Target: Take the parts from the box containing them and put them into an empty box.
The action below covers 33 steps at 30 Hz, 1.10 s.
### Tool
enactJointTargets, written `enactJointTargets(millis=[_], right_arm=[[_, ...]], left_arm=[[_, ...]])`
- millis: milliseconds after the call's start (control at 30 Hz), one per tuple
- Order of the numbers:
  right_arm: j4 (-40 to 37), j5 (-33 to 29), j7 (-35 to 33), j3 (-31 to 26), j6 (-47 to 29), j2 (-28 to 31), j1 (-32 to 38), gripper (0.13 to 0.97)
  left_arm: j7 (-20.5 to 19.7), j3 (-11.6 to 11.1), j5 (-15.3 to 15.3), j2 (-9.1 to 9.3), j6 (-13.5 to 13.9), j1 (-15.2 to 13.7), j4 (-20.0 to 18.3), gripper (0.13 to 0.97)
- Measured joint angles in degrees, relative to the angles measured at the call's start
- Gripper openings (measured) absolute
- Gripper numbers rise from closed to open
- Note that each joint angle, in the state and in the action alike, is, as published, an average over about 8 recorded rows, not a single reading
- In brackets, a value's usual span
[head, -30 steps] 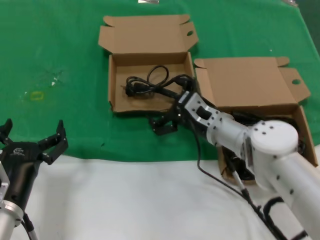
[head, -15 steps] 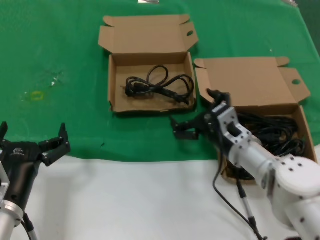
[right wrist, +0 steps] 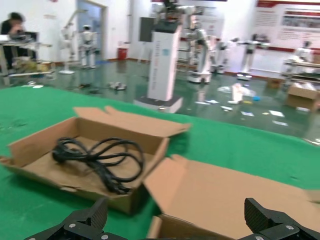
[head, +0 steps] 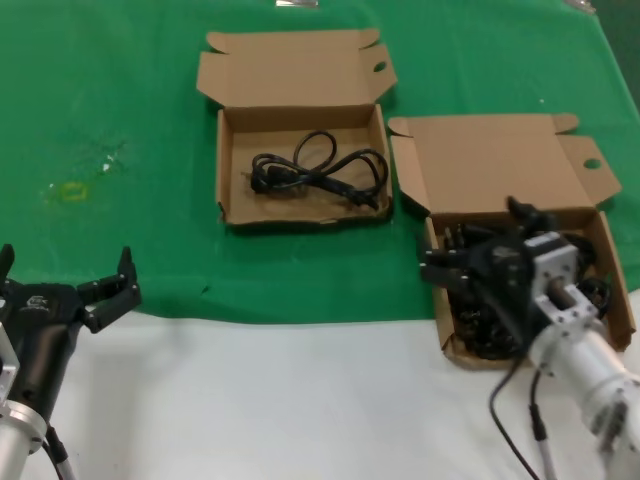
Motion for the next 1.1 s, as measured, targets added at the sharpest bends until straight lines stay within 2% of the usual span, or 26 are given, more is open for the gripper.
enactJointTargets(millis=[367, 1100], right_arm=[[10.5, -0.4, 5.4, 5.8, 4.4, 2.0, -9.7, 0.966], [11.3, -0.5, 5.8, 6.2, 4.7, 2.1, -10.3, 0.966]], left_arm=[[0.0, 0.0, 0.0, 0.0, 0.0, 0.0, 0.0, 0.966], [0.0, 0.0, 0.0, 0.0, 0.0, 0.0, 0.0, 0.966]])
